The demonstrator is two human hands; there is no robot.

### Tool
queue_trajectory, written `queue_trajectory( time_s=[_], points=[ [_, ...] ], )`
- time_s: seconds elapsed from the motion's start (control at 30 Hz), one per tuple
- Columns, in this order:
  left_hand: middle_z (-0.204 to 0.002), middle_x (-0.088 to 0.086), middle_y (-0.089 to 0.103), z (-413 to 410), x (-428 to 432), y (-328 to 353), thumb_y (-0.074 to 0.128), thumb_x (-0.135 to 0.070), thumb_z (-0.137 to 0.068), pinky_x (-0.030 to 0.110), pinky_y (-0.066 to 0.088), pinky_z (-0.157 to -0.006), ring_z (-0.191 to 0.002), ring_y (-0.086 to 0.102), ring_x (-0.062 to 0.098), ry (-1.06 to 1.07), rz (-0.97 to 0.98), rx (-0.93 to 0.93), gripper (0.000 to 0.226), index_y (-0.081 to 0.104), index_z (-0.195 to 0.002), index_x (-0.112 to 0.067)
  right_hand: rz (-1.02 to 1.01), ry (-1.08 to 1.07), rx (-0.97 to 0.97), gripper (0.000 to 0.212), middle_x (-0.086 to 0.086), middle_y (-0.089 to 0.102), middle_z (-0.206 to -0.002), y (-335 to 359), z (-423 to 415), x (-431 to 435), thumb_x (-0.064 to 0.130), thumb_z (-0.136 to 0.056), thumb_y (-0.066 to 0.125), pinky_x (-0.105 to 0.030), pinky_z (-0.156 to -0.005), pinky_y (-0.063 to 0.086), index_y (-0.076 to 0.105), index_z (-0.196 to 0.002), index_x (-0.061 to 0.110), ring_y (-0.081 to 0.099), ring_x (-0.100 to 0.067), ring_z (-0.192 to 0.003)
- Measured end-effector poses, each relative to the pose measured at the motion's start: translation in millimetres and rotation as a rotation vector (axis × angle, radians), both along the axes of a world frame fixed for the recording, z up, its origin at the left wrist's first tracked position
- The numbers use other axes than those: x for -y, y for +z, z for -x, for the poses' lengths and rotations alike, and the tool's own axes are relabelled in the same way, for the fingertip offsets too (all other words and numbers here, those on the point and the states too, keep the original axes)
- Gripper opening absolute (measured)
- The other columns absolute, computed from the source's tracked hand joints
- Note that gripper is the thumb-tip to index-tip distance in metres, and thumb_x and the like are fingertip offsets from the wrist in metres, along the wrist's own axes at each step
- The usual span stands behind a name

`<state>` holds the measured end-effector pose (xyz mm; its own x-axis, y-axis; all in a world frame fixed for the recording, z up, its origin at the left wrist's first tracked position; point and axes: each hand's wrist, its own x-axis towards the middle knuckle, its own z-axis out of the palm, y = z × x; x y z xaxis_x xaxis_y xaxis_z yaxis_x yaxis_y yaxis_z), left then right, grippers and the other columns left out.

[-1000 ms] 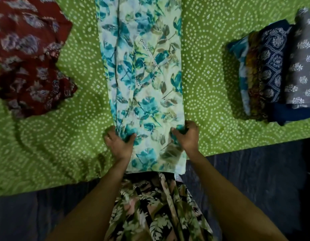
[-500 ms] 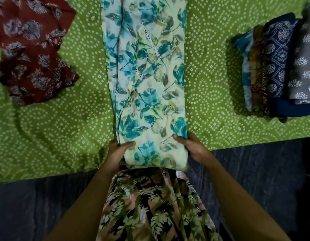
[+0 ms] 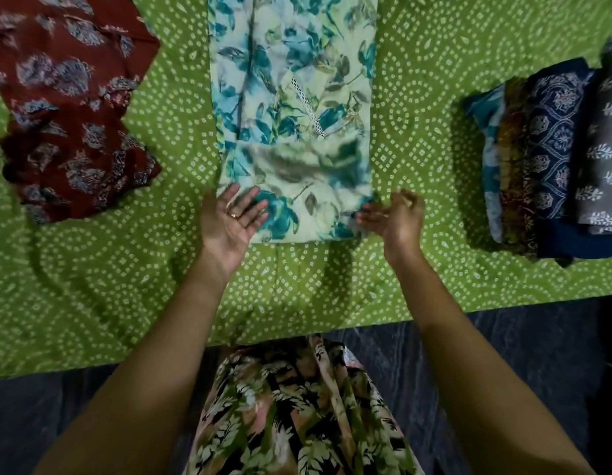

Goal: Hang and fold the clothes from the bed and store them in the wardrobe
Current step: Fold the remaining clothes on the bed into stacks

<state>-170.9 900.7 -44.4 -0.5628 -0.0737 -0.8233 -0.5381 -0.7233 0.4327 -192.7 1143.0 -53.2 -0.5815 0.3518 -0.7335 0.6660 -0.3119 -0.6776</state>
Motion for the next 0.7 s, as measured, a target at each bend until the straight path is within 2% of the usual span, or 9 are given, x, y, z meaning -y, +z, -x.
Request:
queue_trajectory(
  time_s=[0.1, 0.2, 0.27, 0.33, 0.4, 0.47, 0.57, 0.63, 0.7],
  points=[
    [-0.107, 0.004, 0.061, 6, -9, -17, 0.041, -0.029, -0.099, 0.031, 0.049, -0.085, -0.093, 0.059, 0.01, -0.352, 0.46, -0.084, 0.031, 0.054, -0.116, -0.007, -0.708, 0.432, -0.323, 0.027, -0.013, 0.065, -0.088, -1, 2, 22, 0.013, -0.095, 0.046, -0.028, -0.064, 0.054, 0.047, -0.121, 0.006, 0.062, -0.019, -0.069],
    [-0.118, 0.011, 0.059, -4, -2, -38, 0.072, -0.017, -0.08, 0.039, 0.042, -0.1, -0.108, 0.054, 0.016, -0.754, 1.039, -0.343, 0.037, 0.061, -0.112, -0.002, -0.996, 1.09, -0.643, 0.041, -0.022, 0.057, -0.122, -8, 2, 40, 0.019, -0.088, 0.051, -0.039, -0.091, 0.05, 0.051, -0.126, 0.002, 0.056, -0.035, -0.109],
    [-0.144, 0.014, 0.039, -13, 5, -50, 0.081, -0.029, -0.067, 0.04, 0.026, -0.111, -0.133, 0.035, 0.028, -1.115, 1.275, -0.468, 0.074, 0.051, -0.131, -0.007, -0.967, 1.532, -0.489, 0.068, -0.021, 0.023, -0.152, -18, 5, 45, 0.036, -0.085, 0.059, -0.049, -0.114, 0.024, 0.034, -0.143, 0.011, 0.023, -0.04, -0.139],
    [-0.157, 0.008, 0.007, -21, 6, -57, 0.081, -0.043, -0.063, 0.04, 0.008, -0.115, -0.145, 0.006, 0.027, -1.387, 1.336, -0.471, 0.108, 0.021, -0.148, -0.015, -0.974, 1.808, -0.246, 0.096, -0.014, -0.01, -0.157, -29, 7, 41, 0.047, -0.08, 0.066, -0.049, -0.117, 0.0, 0.007, -0.151, 0.024, -0.007, -0.038, -0.144],
    [-0.157, 0.005, -0.009, -23, 4, -62, 0.078, -0.044, -0.067, 0.038, -0.001, -0.115, -0.144, -0.008, 0.025, -1.501, 1.4, -0.458, 0.114, 0.002, -0.149, -0.022, -1.097, 1.904, -0.141, 0.1, -0.013, -0.022, -0.155, -38, 8, 34, 0.041, -0.083, 0.065, -0.048, -0.115, -0.005, -0.009, -0.149, 0.033, -0.015, -0.037, -0.143],
    [-0.157, 0.007, -0.011, -18, 4, -63, 0.074, -0.033, -0.076, 0.038, -0.002, -0.115, -0.145, -0.008, 0.026, -1.544, 1.456, -0.452, 0.106, -0.003, -0.148, -0.024, -1.174, 1.88, -0.066, 0.094, -0.014, -0.025, -0.154, -40, 10, 31, 0.025, -0.089, 0.058, -0.052, -0.114, -0.005, -0.015, -0.147, 0.036, -0.018, -0.035, -0.143],
    [-0.156, 0.007, -0.015, -9, 2, -57, 0.053, 0.005, -0.083, 0.035, -0.003, -0.116, -0.145, -0.011, 0.025, -1.627, 1.487, -0.39, 0.095, -0.009, -0.146, -0.028, -1.224, 1.862, 0.015, 0.083, -0.025, -0.021, -0.152, -37, 7, 33, 0.006, -0.094, 0.041, -0.053, -0.114, 0.0, -0.019, -0.147, 0.027, -0.015, -0.041, -0.142],
    [-0.156, 0.008, -0.017, -6, -2, -47, 0.037, 0.018, -0.08, 0.035, -0.003, -0.116, -0.144, -0.012, 0.025, -1.678, 1.455, -0.329, 0.094, -0.009, -0.147, -0.027, -1.226, 1.897, 0.075, 0.073, -0.03, -0.019, -0.15, -32, 3, 38, 0.007, -0.098, 0.033, -0.054, -0.114, 0.002, -0.018, -0.148, 0.023, -0.009, -0.048, -0.14],
    [-0.156, 0.009, -0.015, -3, -7, -36, 0.031, 0.019, -0.082, 0.037, -0.002, -0.116, -0.145, -0.009, 0.027, -1.735, 1.414, -0.267, 0.088, -0.004, -0.149, -0.026, -1.171, 1.954, 0.167, 0.065, -0.031, -0.015, -0.151, -24, 4, 42, 0.011, -0.1, 0.028, -0.053, -0.114, 0.004, -0.013, -0.149, 0.023, -0.004, -0.049, -0.14]
  ],
)
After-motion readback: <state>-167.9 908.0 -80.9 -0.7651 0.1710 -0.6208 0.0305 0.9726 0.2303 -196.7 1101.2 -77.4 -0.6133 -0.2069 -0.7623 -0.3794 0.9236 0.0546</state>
